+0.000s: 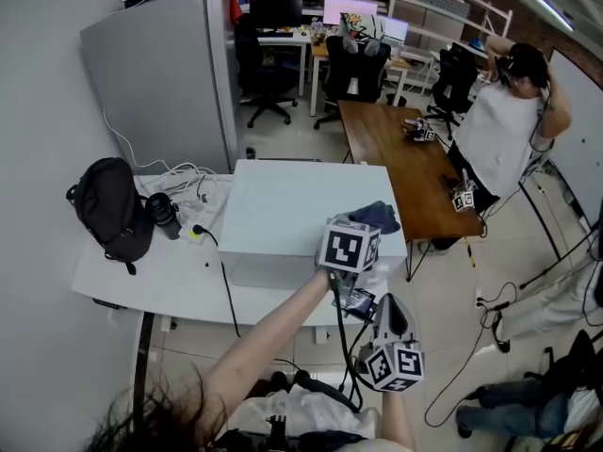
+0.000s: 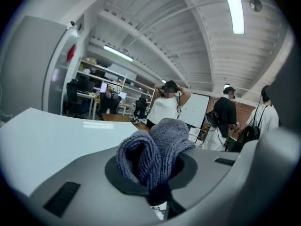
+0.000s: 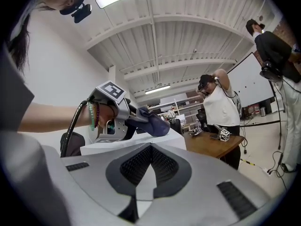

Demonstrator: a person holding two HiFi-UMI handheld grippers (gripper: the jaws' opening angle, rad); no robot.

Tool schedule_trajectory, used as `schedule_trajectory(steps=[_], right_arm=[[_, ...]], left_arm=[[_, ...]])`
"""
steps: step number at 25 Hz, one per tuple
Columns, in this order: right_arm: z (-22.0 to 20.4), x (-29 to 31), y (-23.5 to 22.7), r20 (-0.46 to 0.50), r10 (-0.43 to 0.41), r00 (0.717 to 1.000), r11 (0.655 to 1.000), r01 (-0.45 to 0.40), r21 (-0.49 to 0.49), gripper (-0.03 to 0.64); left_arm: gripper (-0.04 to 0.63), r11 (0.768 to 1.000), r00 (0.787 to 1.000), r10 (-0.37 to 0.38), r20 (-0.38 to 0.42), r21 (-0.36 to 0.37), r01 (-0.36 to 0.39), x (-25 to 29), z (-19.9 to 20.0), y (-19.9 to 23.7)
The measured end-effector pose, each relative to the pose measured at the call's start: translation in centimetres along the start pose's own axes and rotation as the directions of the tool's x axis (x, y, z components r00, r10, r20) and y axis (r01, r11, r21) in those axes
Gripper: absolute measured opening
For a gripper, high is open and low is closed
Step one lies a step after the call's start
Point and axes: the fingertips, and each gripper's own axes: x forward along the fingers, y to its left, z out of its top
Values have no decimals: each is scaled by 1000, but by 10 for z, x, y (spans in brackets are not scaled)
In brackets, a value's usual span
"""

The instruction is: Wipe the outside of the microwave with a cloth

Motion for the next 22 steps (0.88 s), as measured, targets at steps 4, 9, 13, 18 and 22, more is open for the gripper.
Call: schedule_trajectory(steps=[4,9,13,18,22], right_arm=[[-8,0,8,-18,14,1000,1000,-14,0,20],[-6,11,25,-19,70,997,998,-70,6,20],[-7,28,43,-15,133,991,991,-133,6,20],[-11,43,65,-32,202,979,979,-202,9,20],[-16,51,77,-46,246,968,969,-245,15,20]], left_arm=[[52,991,999,47,2,123,-47,-4,-4,15],[52,980,981,193,22,50,-194,-43,-8,86],[52,946,945,320,68,19,-322,-93,-3,145],[52,850,843,527,109,-49,-525,-171,-9,223],[52,742,732,670,121,-120,-659,-228,-23,283]])
